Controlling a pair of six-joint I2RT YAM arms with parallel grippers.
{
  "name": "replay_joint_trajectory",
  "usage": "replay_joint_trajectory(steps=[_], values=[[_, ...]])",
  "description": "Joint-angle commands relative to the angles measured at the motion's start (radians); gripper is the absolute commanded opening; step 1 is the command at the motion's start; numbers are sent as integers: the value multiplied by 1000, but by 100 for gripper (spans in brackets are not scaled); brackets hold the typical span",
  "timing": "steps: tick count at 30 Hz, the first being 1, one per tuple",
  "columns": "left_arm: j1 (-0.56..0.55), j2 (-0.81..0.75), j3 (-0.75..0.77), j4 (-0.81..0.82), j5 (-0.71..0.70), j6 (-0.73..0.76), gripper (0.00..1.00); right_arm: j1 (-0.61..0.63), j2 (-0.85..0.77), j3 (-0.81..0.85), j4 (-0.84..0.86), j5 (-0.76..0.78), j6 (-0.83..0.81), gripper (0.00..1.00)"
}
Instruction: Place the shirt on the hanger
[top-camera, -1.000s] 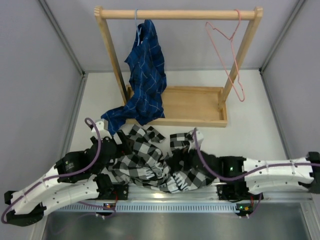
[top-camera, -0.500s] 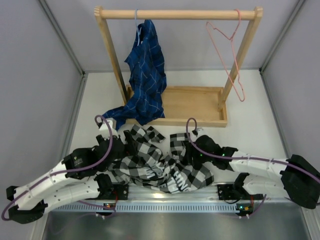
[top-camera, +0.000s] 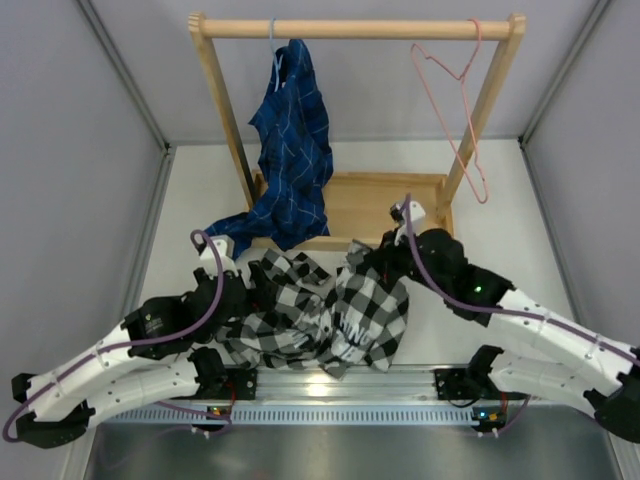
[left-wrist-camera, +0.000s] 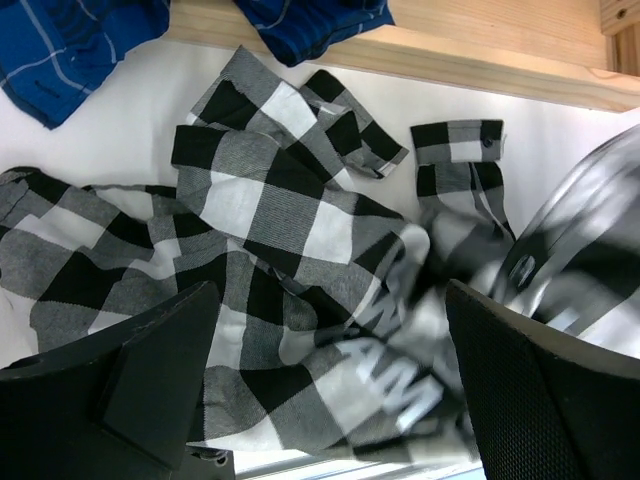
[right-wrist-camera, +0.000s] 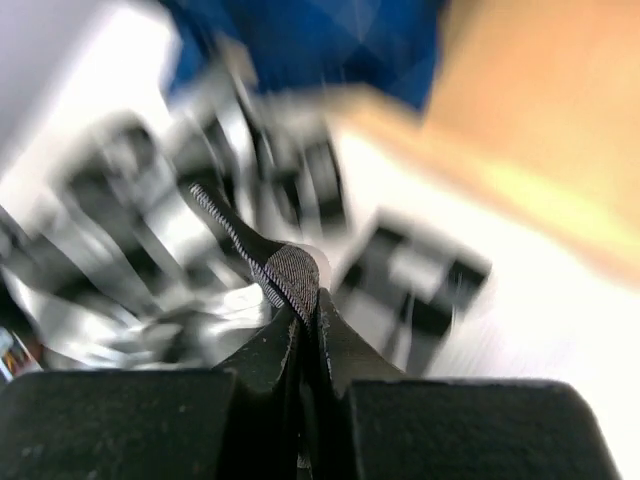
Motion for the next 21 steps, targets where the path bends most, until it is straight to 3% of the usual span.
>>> replay_joint_trajectory(steps=[1,4,7,12,15,17,19,21], values=[[2,14,61,92,2,43,98,-16,-87,228,-68,78,-214,0],[2,17,113,118,-26,60,98,-16,-142,328,-96,2,-319,0],[2,2,129,155,-70,67,98,-15,-245,315,-99,-88,-350,0],[2,-41,9,275,-41,60,98,-10,-452,4,-56,-331,-180,0],[2,-15,-60,336,3,45,98,4,-567,-217,-41,-360,9,0],[2,12,-69,342,20,31,98,8,-657,-311,-97,-379,119,21],[2,54,-69,341,34,31,98,8,-739,-325,-215,-380,190,46],[2,69,-77,345,34,17,98,8,-779,-302,-280,-394,207,64]])
